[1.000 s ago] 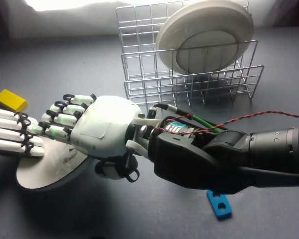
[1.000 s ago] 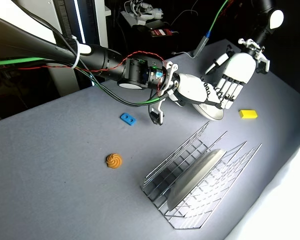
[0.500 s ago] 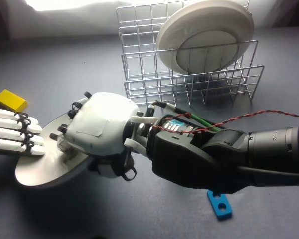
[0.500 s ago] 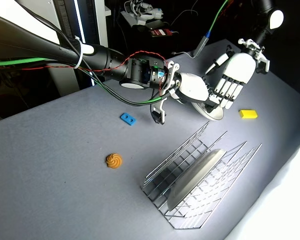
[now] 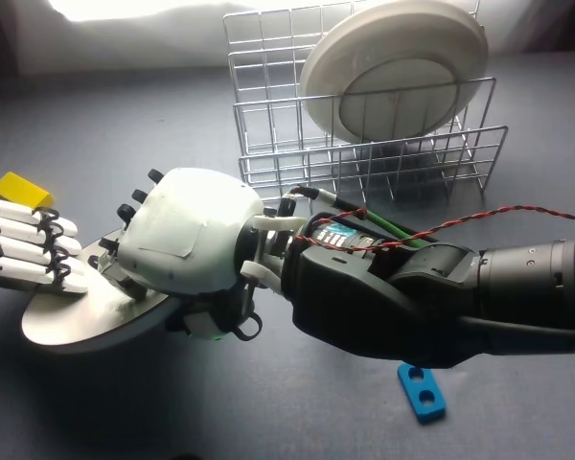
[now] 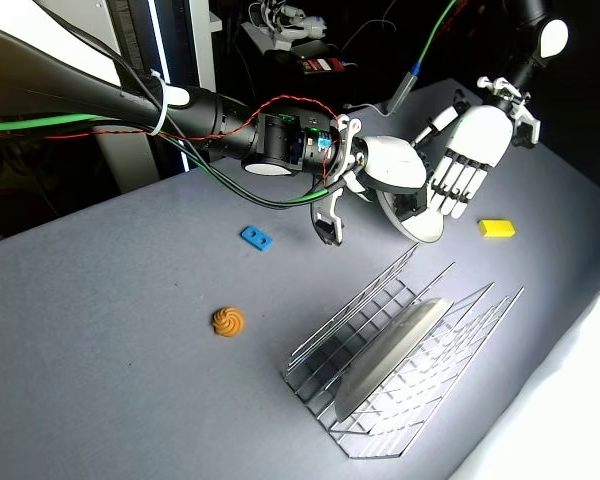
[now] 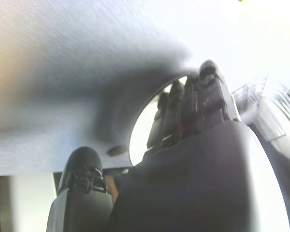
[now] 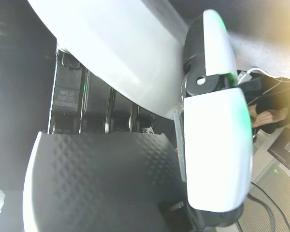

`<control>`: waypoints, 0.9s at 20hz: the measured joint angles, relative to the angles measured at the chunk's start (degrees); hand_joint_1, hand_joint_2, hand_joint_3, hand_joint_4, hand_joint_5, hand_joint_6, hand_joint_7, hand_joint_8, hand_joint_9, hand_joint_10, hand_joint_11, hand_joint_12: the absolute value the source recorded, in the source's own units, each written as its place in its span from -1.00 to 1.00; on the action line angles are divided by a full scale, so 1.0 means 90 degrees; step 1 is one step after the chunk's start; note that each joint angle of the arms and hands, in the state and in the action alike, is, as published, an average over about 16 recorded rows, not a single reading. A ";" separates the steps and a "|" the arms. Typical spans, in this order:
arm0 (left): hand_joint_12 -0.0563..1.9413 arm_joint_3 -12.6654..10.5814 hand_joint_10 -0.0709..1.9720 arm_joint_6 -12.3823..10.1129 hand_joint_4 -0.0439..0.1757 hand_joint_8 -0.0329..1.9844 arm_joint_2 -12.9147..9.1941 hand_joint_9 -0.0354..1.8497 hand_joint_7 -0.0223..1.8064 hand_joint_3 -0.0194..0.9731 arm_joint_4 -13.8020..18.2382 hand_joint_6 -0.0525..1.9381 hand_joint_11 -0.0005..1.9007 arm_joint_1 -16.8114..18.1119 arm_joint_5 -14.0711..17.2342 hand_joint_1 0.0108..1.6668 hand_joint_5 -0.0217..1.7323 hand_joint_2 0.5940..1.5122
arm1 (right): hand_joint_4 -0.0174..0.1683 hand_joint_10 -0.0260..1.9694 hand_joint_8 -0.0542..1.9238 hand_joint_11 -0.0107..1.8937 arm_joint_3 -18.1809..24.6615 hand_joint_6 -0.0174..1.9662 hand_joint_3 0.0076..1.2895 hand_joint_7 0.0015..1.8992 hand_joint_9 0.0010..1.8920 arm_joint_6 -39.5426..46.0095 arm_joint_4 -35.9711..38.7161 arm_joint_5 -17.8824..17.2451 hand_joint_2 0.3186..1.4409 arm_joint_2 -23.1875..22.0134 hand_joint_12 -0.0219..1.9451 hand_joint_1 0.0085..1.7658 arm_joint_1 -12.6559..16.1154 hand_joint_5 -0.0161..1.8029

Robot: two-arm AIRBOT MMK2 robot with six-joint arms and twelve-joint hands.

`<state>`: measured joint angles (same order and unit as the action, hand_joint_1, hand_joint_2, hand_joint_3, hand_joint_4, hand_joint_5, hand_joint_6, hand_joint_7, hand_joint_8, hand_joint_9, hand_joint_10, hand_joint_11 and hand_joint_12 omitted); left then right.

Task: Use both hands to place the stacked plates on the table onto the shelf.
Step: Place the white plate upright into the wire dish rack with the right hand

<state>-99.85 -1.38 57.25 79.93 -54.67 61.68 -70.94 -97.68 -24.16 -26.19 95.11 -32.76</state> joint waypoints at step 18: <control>-0.93 -0.0238 -0.92 -0.1189 -0.62 -0.96 -0.0208 -0.89 -0.88 -0.92 0.0826 -0.93 -0.98 0.2250 0.0105 -0.99 -0.89 0.33 | -0.82 -0.03 0.15 -0.04 0.1057 -0.14 -1.00 0.08 0.17 0.0028 -0.0101 0.0022 0.21 -0.0900 0.33 0.33 0.0341 -0.05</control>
<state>-101.99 -12.08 55.38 87.37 -34.42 62.63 -61.42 -97.43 -25.07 -25.99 87.01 -29.68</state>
